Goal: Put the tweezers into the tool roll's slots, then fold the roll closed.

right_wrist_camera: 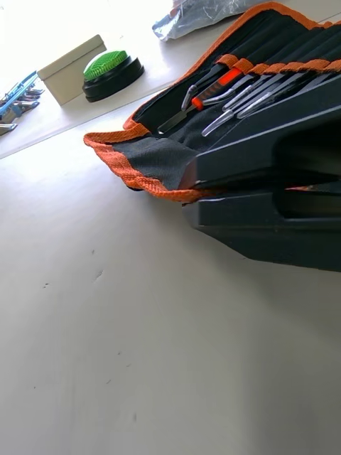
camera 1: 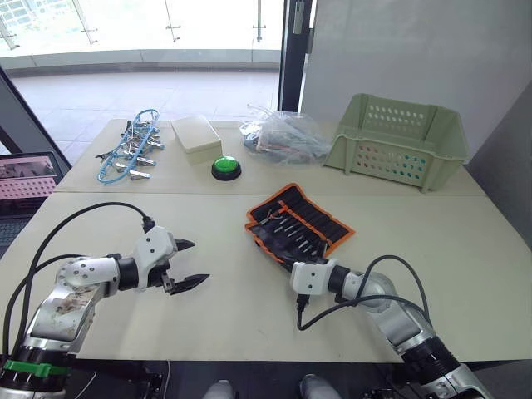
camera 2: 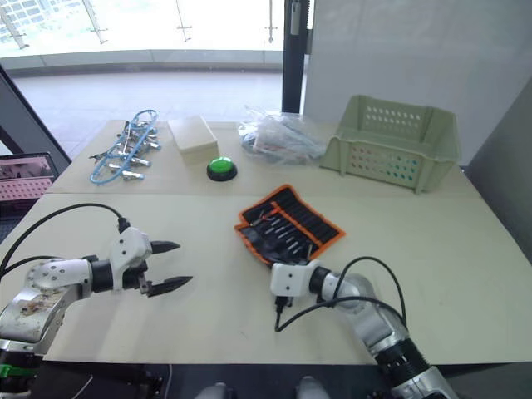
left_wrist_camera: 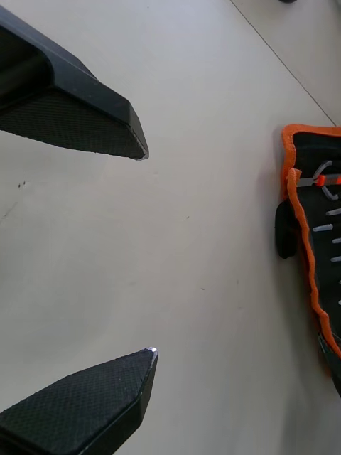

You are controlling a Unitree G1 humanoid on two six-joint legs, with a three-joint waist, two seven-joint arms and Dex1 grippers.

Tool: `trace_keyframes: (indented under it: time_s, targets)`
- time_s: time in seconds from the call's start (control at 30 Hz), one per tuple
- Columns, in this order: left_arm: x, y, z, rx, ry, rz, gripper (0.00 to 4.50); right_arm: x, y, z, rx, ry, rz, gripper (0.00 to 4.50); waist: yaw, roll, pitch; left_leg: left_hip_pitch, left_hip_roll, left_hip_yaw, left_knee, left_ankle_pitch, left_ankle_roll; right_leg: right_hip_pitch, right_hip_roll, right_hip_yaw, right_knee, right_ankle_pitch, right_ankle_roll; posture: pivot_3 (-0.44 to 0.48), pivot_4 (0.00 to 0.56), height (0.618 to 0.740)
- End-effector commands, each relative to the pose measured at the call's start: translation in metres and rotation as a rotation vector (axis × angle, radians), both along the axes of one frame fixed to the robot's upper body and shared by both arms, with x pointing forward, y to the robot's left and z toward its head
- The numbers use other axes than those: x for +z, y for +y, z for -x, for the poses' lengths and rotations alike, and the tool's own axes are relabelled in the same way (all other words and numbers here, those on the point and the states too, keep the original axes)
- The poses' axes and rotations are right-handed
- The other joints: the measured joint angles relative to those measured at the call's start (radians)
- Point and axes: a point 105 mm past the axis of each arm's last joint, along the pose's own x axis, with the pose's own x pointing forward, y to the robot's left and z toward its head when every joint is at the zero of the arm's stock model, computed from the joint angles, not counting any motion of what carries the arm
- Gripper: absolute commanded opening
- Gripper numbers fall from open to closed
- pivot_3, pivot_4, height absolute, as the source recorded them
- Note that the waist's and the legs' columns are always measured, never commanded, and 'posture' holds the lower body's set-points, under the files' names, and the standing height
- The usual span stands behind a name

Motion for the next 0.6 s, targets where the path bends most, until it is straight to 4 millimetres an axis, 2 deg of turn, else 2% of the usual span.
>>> trace_keyframes:
  time_s: [0.03,0.3,0.47,0.6]
  targets:
    - [0.008,-0.007,-0.012,-0.068,-0.066,-0.06,4.5,0.011,0.0,0.012,0.063,-0.028,-0.031,0.02,0.001,0.0,0.0,0.0,0.0,0.0,0.0,0.0,0.0,0.0,0.0,0.0,0.0,0.0,0.0,0.0,0.15,0.74]
    - [0.004,-0.034,-0.042,-0.224,-0.104,-0.163,4.5,0.004,-0.018,0.032,0.112,0.024,-0.014,0.02,-0.003,0.0,0.0,0.0,0.0,0.0,0.0,0.0,0.0,0.0,0.0,0.0,0.0,0.0,0.0,0.0,0.15,0.74]
    - [0.001,-0.064,-0.063,-0.337,-0.194,-0.256,4.5,0.006,-0.019,0.026,0.069,0.024,-0.04,0.02,-0.003,-0.001,0.0,-0.001,0.0,0.0,0.002,0.0,0.0,0.0,0.001,0.0,0.001,0.0,0.0,0.0,0.15,0.74]
    - [-0.001,-0.085,-0.073,-0.421,-0.251,-0.317,4.5,0.008,-0.018,0.023,0.04,0.019,-0.056,0.02,-0.004,-0.001,0.0,-0.002,-0.001,0.0,0.004,0.0,0.001,0.0,0.0,0.0,0.001,0.0,0.0,0.0,0.15,0.74]
